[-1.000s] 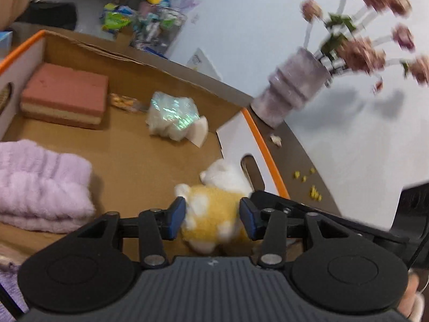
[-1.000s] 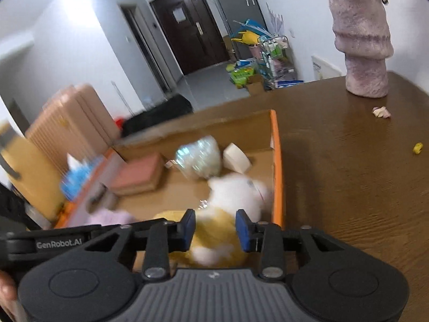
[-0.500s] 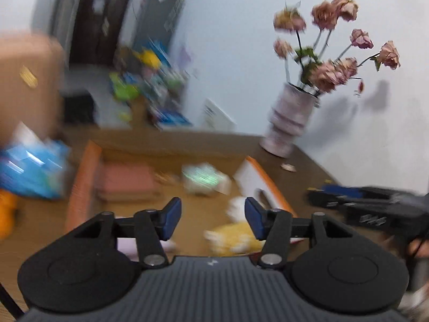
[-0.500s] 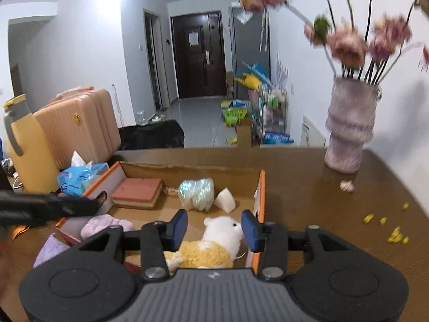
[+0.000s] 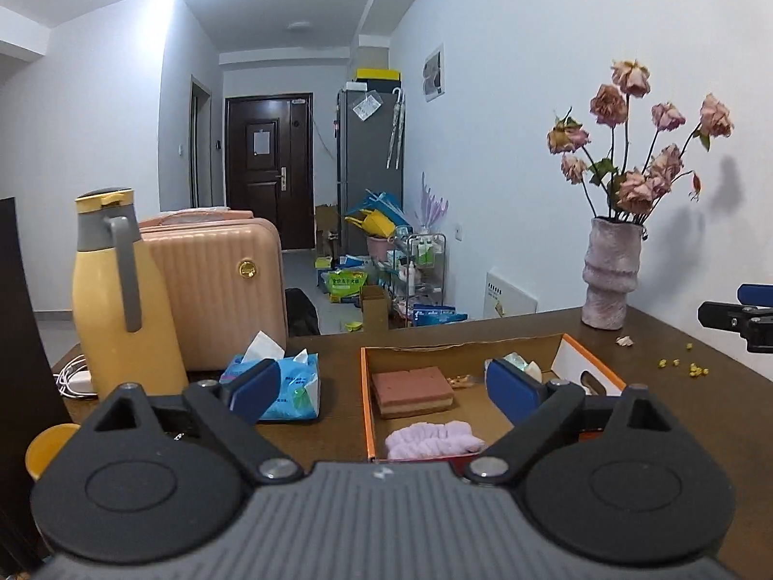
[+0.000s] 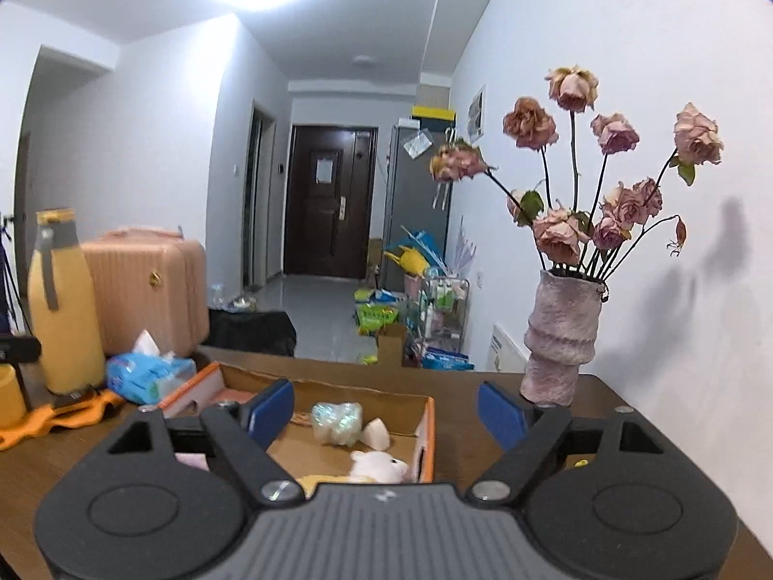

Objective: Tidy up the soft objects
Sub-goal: 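Withdraw both grippers from the box back over the table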

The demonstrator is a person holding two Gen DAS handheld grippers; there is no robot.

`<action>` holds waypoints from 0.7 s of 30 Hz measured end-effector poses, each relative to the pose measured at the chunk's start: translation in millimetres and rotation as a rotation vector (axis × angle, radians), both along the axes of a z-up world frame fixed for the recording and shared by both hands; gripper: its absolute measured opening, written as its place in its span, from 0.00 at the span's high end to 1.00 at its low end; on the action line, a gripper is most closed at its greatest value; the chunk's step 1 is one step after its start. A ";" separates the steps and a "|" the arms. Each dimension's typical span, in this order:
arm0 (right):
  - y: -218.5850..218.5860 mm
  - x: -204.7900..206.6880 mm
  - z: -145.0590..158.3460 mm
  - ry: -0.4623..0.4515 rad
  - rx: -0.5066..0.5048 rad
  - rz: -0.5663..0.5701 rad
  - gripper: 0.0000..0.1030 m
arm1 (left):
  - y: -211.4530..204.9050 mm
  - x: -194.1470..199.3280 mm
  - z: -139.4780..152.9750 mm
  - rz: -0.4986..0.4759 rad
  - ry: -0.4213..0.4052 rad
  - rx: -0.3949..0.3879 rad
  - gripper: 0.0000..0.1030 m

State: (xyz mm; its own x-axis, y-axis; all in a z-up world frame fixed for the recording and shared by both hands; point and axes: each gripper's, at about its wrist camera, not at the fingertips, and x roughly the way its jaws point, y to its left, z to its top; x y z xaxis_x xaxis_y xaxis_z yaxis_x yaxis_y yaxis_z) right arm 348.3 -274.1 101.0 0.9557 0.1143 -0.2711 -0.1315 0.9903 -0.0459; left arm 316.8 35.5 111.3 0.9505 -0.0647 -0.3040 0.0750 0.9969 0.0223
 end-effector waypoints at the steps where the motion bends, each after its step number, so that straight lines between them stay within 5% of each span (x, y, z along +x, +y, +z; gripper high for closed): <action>1: 1.5 -5.6 1.5 -0.012 0.005 0.001 0.18 | 0.2 -5.1 0.3 0.003 -0.007 -0.004 0.08; 9: 6.4 -47.0 -5.5 -0.064 0.043 0.002 0.17 | 9.3 -47.1 -14.3 0.054 -0.048 -0.025 0.05; 21: 13.7 -169.8 -71.3 -0.089 0.081 0.028 0.11 | 26.5 -158.1 -70.6 0.110 -0.056 -0.080 0.00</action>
